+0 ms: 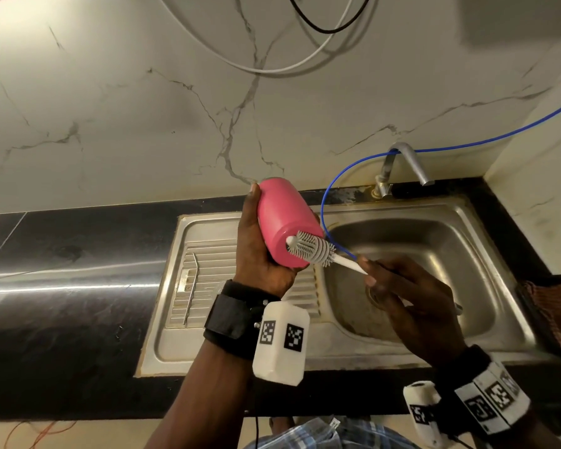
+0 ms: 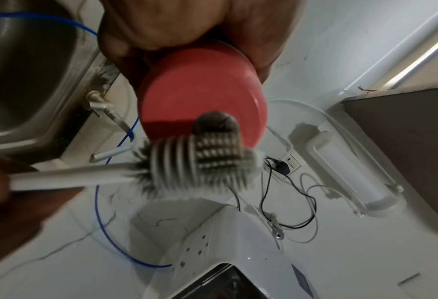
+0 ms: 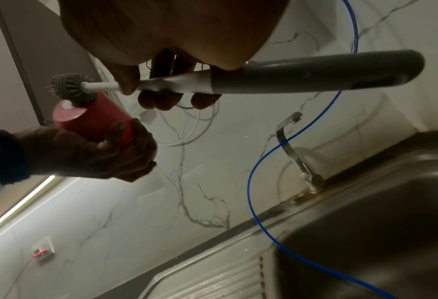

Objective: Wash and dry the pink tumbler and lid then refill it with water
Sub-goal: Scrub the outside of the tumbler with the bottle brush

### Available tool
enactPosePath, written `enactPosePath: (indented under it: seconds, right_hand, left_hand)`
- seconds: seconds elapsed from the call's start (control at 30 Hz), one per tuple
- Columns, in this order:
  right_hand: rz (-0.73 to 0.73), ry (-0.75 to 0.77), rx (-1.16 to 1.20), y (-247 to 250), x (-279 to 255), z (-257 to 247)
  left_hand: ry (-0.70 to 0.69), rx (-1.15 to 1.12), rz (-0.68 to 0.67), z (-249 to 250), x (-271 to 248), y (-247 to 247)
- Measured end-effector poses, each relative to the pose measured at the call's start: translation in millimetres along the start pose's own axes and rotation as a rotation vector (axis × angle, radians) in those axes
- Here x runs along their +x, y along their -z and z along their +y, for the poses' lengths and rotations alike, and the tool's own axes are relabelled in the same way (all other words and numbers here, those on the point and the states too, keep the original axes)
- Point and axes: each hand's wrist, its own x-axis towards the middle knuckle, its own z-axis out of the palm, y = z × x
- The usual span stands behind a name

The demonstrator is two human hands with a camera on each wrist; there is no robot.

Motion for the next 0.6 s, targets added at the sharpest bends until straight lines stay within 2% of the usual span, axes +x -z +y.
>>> enactPosePath:
  seconds: [0.17,0.33,0.43,0.6]
  right_hand:
    - [0.02,0.053,-0.012,-7,16,-14]
    - [0.043,-0.039,0.075,4,-6,8]
    - [0.056,-0.05,0.058,4,-14,10]
    - [0.077,-0.033,0.089,-8,2,-9]
  left_hand:
    - [0.041,0.005,0.027,-20,-5,-8]
    - [0.0,0.018,0.054,-4,-2,3]
    - [0.014,-0.006,0.019,-2,-3,3]
    - [0.057,0.028,-0.003,-11,0,0]
